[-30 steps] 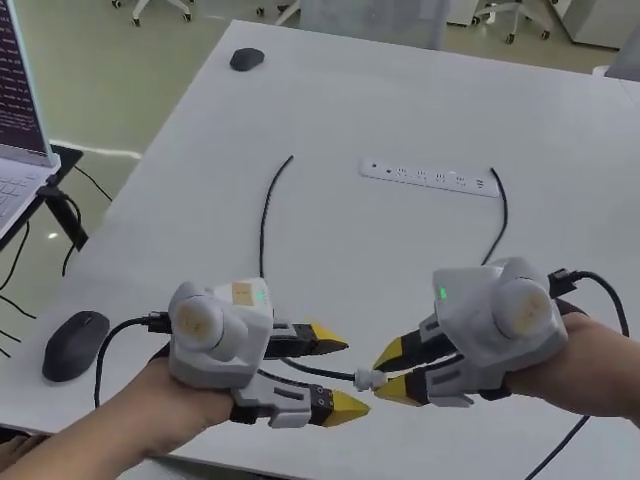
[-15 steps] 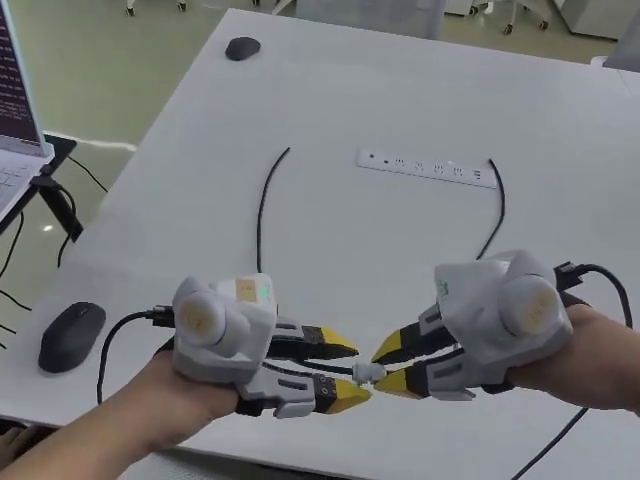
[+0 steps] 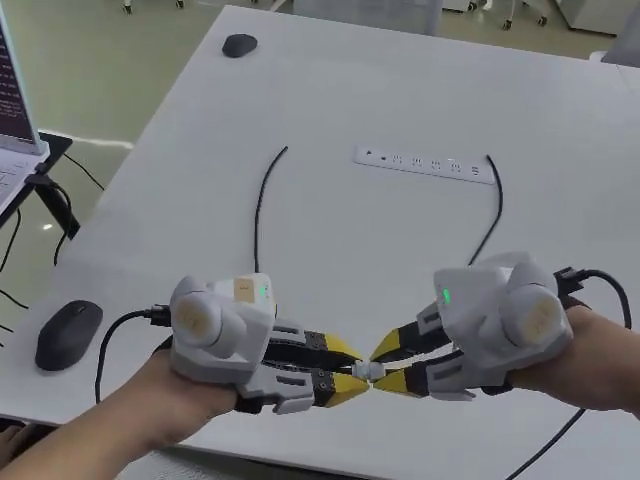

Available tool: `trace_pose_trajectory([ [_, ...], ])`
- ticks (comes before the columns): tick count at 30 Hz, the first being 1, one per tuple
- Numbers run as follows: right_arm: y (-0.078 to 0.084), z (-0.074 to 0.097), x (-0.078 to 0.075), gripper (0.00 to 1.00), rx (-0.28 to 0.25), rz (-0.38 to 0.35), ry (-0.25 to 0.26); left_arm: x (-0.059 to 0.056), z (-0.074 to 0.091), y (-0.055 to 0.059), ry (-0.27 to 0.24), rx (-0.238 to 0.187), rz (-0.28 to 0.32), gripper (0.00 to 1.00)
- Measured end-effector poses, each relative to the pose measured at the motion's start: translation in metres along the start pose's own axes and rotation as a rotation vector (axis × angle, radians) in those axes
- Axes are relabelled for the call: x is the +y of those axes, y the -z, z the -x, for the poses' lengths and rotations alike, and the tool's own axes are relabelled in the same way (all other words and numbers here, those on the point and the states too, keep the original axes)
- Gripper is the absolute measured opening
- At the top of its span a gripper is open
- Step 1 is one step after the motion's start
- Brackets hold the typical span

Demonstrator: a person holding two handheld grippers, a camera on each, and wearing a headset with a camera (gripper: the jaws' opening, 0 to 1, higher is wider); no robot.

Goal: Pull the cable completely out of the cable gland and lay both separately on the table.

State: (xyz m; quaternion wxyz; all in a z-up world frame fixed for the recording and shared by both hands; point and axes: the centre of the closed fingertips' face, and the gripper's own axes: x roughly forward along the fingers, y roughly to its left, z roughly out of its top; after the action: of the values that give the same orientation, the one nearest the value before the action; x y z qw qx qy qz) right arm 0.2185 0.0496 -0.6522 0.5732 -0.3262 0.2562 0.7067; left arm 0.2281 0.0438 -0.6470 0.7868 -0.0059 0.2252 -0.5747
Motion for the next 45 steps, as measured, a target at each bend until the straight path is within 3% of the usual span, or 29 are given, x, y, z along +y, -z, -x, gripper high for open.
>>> trace_pose_trajectory([
  [6,-0.001,0.001,-0.002,0.08,-0.044,-0.023,0.017,0.0,0.001,-0.001,-0.009,0.016,-0.02,0.15],
  [16,-0.002,0.006,-0.005,0.11,-0.106,-0.139,0.007,-0.001,0.002,-0.005,-0.011,0.017,-0.054,0.15],
  [17,-0.007,0.009,0.0,0.12,-0.148,-0.178,-0.031,-0.002,0.001,-0.005,-0.009,0.023,-0.067,0.15],
  [21,-0.002,0.015,-0.004,0.16,-0.191,-0.286,-0.058,-0.004,0.001,-0.007,-0.009,0.029,-0.085,0.15],
  [23,-0.005,0.019,-0.007,0.16,-0.263,-0.366,-0.087,-0.004,0.001,-0.008,-0.008,0.028,-0.097,0.15],
  [24,-0.006,0.021,-0.006,0.16,-0.301,-0.443,-0.13,-0.005,0.001,-0.008,-0.007,0.031,-0.109,0.15],
  [26,-0.006,0.023,-0.006,0.14,-0.325,-0.518,-0.173,-0.006,0.001,-0.008,-0.008,0.04,-0.134,0.15],
  [28,-0.008,0.025,-0.008,0.11,-0.382,-0.568,-0.22,-0.007,0.001,-0.011,-0.012,0.04,-0.16,0.15],
  [30,-0.004,0.023,-0.011,0.15,-0.382,-0.627,-0.232,-0.007,0.002,-0.012,-0.014,0.037,-0.166,0.15],
  [34,-0.011,0.022,-0.008,0.16,-0.42,-0.656,-0.276,-0.009,0.002,-0.015,-0.018,0.042,-0.181,0.15],
  [45,-0.015,0.015,-0.001,0.12,-0.443,-0.742,-0.379,-0.011,0.002,-0.016,-0.018,0.065,-0.228,0.14],
])
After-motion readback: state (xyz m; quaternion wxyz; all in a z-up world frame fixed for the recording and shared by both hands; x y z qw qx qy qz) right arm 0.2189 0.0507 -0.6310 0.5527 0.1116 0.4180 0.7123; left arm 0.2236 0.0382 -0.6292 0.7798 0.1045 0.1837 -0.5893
